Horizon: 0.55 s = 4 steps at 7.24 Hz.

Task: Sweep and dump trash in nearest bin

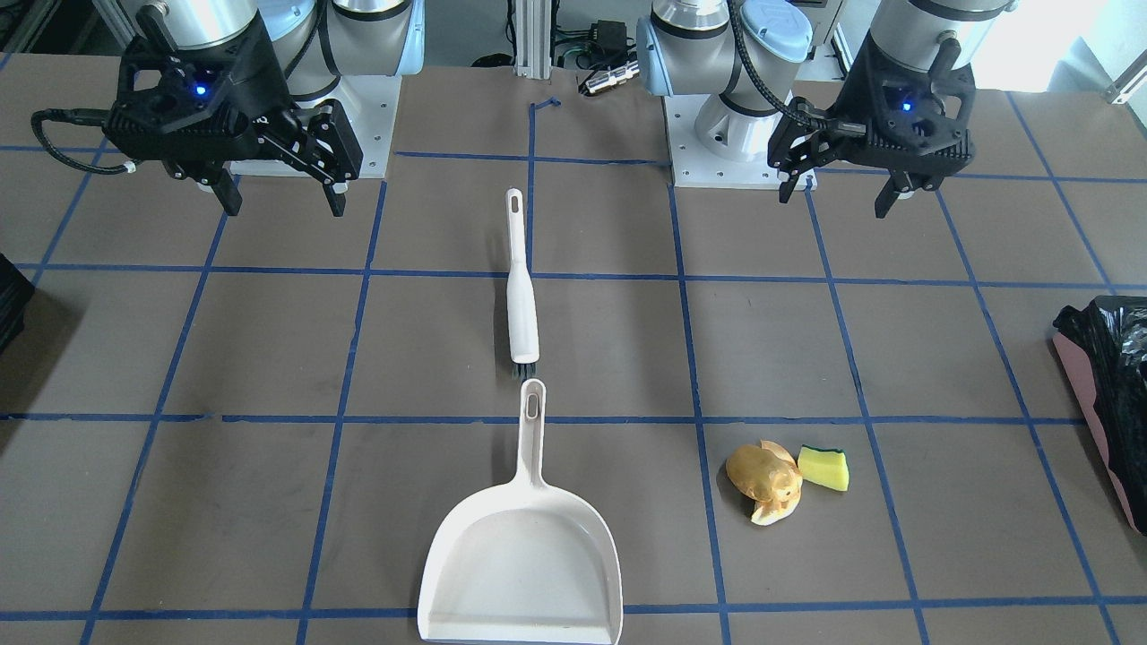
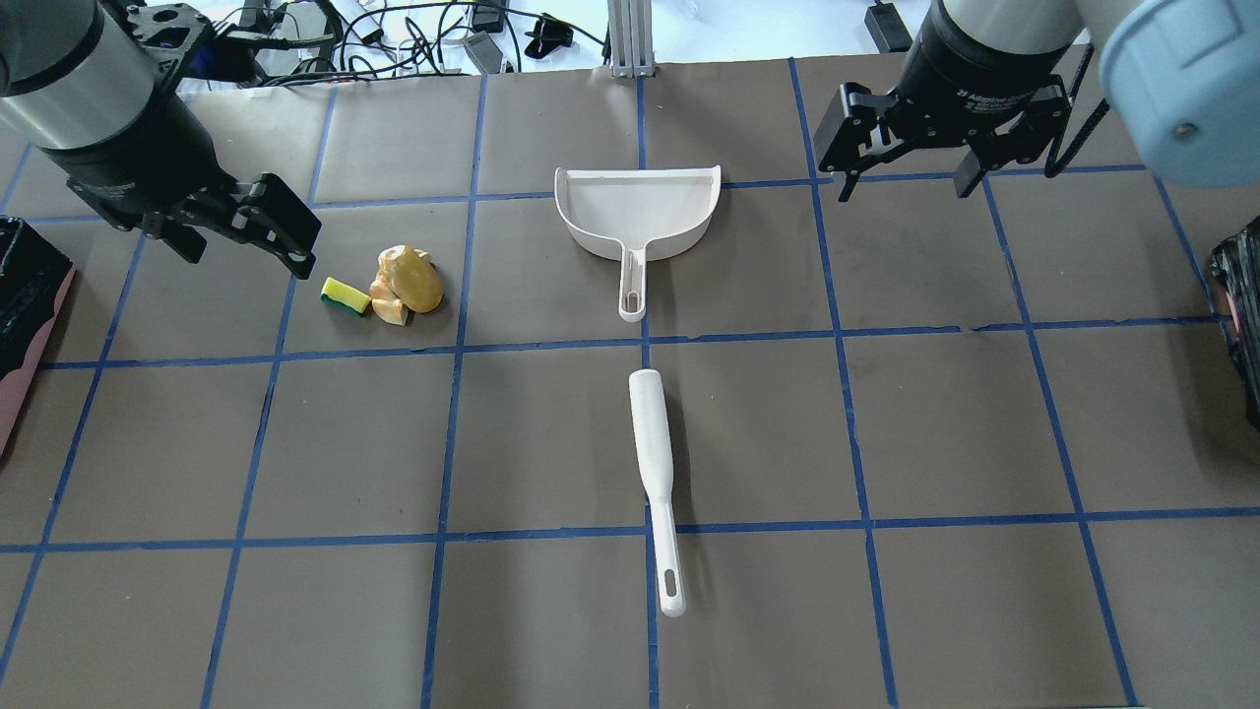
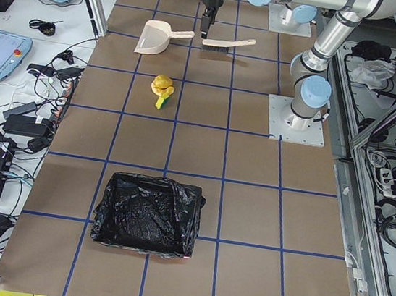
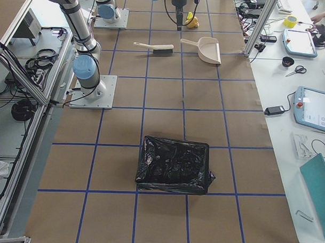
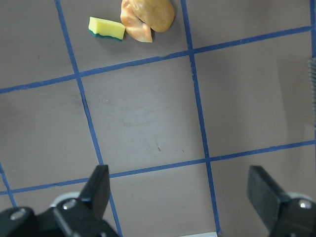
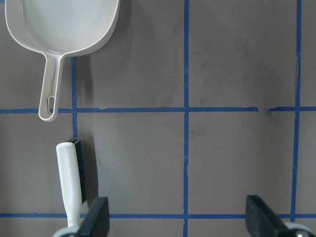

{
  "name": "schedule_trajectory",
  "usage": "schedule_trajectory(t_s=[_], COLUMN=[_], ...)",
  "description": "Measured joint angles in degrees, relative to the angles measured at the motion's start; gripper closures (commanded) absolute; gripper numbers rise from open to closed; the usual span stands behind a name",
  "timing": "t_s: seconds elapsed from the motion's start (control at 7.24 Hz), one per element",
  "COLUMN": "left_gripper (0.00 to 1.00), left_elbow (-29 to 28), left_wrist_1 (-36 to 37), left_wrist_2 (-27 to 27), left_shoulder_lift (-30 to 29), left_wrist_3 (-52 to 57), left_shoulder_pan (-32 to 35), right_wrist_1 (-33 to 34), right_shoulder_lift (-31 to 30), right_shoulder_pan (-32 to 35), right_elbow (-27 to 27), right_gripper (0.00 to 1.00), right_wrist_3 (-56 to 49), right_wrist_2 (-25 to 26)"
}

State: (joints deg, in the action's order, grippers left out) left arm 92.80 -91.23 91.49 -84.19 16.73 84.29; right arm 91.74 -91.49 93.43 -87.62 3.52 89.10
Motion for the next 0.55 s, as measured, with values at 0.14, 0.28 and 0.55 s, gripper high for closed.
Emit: schedule_trajectory(t_s=[0.14,0.28,0.55], left_gripper=[0.00,0.00,0.00], left_elbow=[0.0,0.0,0.0], left_wrist_1=[0.0,0.0,0.0], left_wrist_2=[0.0,0.0,0.0], left_shoulder_lift=[0.0,-0.1,-0.2], left_wrist_3=[0.0,0.0,0.3], left_shoulder_pan=[0.0,0.0,-0.1], right_wrist_1=[0.0,0.0,0.0], right_shoulder_lift=[0.0,0.0,0.1], right_shoulder_pan=[0.0,0.0,0.0], right_elbow=[0.0,-0.1,-0.1], right_gripper=[0.01,0.01,0.00], right_wrist_3=[0.0,-0.1,-0.1], right_wrist_2=[0.0,0.1,0.1])
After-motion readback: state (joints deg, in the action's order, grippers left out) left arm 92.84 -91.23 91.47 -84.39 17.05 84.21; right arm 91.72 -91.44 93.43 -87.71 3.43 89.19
